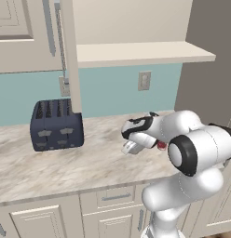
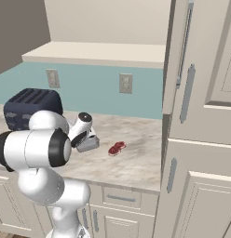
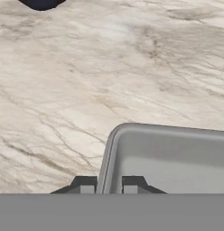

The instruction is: Retrieve the tupperware from the cabinet, then place the raw meat into the tupperware to avoid contamination.

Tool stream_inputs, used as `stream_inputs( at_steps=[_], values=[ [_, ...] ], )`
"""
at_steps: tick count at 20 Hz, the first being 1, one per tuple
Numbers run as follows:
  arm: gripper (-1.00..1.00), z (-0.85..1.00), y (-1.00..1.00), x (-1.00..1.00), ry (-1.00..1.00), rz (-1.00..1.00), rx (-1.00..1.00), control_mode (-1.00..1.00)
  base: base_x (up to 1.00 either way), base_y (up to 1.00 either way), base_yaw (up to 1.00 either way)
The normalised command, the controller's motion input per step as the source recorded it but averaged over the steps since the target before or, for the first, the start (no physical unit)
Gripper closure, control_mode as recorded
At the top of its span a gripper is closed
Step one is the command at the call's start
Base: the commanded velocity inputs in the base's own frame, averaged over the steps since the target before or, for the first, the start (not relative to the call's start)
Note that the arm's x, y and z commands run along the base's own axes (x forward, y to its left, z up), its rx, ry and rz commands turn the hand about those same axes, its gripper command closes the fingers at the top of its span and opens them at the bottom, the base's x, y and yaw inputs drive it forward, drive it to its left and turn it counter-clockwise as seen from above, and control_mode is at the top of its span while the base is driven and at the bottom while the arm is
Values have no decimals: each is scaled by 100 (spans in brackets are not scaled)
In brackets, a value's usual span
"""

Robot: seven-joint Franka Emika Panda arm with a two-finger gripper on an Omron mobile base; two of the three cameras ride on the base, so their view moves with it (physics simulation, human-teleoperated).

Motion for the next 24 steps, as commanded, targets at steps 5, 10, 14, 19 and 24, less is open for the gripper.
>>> stream_inputs(
  at_steps=[5,10,14,19,24],
  values=[
    [-100,0,-4,0,-2,0,0,-100,0,0,0],
    [-100,0,-7,0,-2,0,0,-100,0,0,0],
    [-100,0,-4,0,-1,0,0,-100,0,0,0],
    [-100,1,-1,0,0,0,0,-100,0,0,0],
    [-100,29,-4,-11,0,0,0,-100,0,0,0]
  ],
)
